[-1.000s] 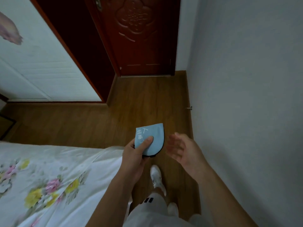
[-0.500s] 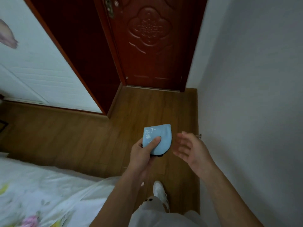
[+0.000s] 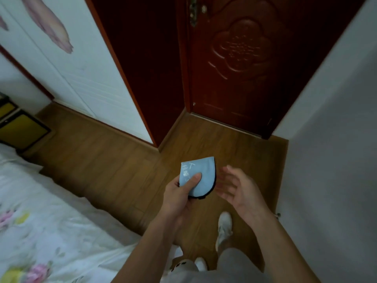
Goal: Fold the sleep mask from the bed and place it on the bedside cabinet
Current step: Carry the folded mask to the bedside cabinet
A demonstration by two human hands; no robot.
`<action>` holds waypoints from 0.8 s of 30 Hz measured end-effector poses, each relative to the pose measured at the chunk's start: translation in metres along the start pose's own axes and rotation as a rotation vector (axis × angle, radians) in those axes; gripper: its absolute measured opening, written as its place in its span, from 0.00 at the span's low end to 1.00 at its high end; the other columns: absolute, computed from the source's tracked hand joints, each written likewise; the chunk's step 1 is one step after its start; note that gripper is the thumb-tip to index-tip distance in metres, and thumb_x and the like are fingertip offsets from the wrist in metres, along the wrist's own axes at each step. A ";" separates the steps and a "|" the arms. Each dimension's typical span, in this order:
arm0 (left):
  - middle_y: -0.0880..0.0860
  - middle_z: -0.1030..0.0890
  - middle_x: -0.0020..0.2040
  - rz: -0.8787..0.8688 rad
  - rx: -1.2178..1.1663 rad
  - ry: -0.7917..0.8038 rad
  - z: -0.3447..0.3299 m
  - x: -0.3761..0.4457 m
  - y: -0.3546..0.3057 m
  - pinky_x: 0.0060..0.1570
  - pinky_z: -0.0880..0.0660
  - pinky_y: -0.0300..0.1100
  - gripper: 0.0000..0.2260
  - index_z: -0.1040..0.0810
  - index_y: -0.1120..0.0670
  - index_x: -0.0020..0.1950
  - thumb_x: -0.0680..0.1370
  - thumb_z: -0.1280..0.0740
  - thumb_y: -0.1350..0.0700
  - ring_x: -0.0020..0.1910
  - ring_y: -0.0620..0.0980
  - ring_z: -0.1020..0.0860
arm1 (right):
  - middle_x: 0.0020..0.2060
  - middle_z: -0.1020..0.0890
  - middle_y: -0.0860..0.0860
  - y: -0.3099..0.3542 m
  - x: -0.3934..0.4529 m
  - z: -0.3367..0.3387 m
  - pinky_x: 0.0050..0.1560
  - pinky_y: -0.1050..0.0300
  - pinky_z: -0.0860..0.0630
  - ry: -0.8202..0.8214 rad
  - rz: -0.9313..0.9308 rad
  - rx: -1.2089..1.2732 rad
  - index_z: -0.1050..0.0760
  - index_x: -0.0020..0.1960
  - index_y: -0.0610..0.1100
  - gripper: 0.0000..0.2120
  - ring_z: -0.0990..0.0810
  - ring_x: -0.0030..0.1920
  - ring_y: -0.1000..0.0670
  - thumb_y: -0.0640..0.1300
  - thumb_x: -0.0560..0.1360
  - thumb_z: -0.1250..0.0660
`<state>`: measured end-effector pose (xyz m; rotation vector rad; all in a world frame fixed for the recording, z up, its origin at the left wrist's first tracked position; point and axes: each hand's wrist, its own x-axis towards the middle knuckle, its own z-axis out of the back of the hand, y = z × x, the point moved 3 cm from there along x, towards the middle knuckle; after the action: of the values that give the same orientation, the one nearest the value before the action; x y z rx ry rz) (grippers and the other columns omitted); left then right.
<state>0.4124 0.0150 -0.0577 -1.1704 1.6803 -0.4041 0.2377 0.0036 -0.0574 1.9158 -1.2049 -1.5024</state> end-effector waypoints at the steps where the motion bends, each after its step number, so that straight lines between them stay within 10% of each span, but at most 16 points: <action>1: 0.62 0.14 0.54 -0.012 -0.003 -0.023 0.002 0.010 -0.006 0.42 0.18 0.43 0.16 0.16 0.60 0.56 0.70 0.23 0.56 0.50 0.57 0.15 | 0.50 0.12 0.44 0.005 0.014 -0.005 0.51 0.47 0.19 0.021 -0.009 -0.007 0.19 0.58 0.45 0.15 0.13 0.52 0.44 0.52 0.76 0.31; 24: 0.61 0.14 0.54 -0.290 -0.362 -0.607 0.009 0.206 -0.172 0.48 0.17 0.48 0.19 0.18 0.60 0.58 0.70 0.23 0.55 0.52 0.58 0.15 | 0.52 0.13 0.42 0.133 0.317 -0.205 0.52 0.47 0.20 0.584 -0.311 -0.435 0.16 0.55 0.47 0.18 0.14 0.52 0.44 0.56 0.70 0.27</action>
<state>0.5021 -0.2379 -0.0485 -1.6157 1.0766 0.0940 0.3917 -0.3662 -0.0678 2.0683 -0.3090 -1.0882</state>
